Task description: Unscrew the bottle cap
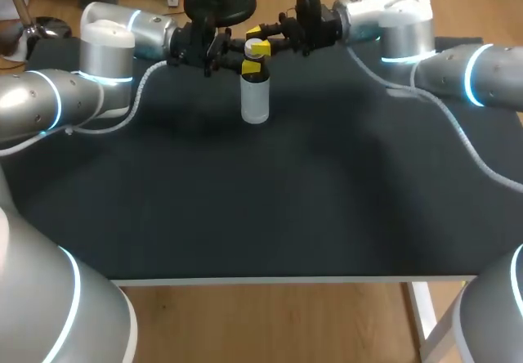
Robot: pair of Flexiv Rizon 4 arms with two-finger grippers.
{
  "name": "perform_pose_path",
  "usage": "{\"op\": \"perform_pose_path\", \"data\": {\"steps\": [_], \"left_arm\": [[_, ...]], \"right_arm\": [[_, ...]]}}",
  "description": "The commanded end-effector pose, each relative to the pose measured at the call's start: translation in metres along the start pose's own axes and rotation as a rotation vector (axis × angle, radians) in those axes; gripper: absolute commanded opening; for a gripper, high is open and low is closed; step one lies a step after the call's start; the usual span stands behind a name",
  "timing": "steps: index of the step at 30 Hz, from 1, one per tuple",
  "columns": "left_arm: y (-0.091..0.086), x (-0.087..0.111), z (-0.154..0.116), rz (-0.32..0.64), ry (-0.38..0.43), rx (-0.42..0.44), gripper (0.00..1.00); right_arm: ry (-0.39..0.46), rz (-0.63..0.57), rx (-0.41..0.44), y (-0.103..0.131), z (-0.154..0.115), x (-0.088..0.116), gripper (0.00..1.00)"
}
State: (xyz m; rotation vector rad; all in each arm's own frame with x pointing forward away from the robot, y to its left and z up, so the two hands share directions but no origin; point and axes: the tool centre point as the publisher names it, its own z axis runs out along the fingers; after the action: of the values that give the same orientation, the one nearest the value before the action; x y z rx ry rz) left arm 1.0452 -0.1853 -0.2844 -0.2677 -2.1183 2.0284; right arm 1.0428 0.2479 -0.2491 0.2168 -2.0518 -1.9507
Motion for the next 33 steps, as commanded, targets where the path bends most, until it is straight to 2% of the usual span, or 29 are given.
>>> {"op": "perform_pose_path", "data": {"steps": [1,11,14,23,26,27,28,29,31,33], "left_arm": [[-0.001,-0.005,0.000,-0.001,0.005,0.002,0.00],[-0.001,-0.005,0.000,-0.001,0.005,0.002,0.00],[-0.001,-0.005,0.000,-0.001,0.005,0.002,0.00],[-0.001,-0.005,0.000,-0.001,0.005,0.002,0.00],[-0.001,-0.005,0.000,-0.001,0.005,0.002,0.00],[-0.001,-0.005,0.000,-0.001,0.005,0.002,0.00],[-0.001,-0.005,0.000,-0.001,0.005,0.002,0.00],[-0.001,-0.005,0.000,-0.001,0.005,0.002,0.00],[-0.001,-0.005,0.000,-0.001,0.005,0.002,0.00],[-0.001,-0.005,0.000,-0.001,0.005,0.002,0.00]], "right_arm": [[0.513,0.009,0.016,-0.005,0.001,-0.003,0.00],[0.801,-0.024,-0.003,-0.003,0.007,0.004,0.00],[0.859,-0.022,0.004,-0.002,0.009,0.005,0.00],[0.862,-0.011,0.033,-0.003,0.010,0.002,0.00],[0.825,-0.020,0.044,-0.002,0.008,0.000,0.00],[0.803,-0.022,0.045,-0.001,0.008,-0.001,0.40],[0.778,-0.029,0.054,-0.001,0.007,-0.001,0.92],[0.738,-0.031,0.050,0.000,0.005,-0.003,1.00],[0.693,-0.035,0.043,0.001,0.003,-0.005,1.00],[0.610,-0.051,0.018,0.004,-0.001,-0.007,1.00]]}}
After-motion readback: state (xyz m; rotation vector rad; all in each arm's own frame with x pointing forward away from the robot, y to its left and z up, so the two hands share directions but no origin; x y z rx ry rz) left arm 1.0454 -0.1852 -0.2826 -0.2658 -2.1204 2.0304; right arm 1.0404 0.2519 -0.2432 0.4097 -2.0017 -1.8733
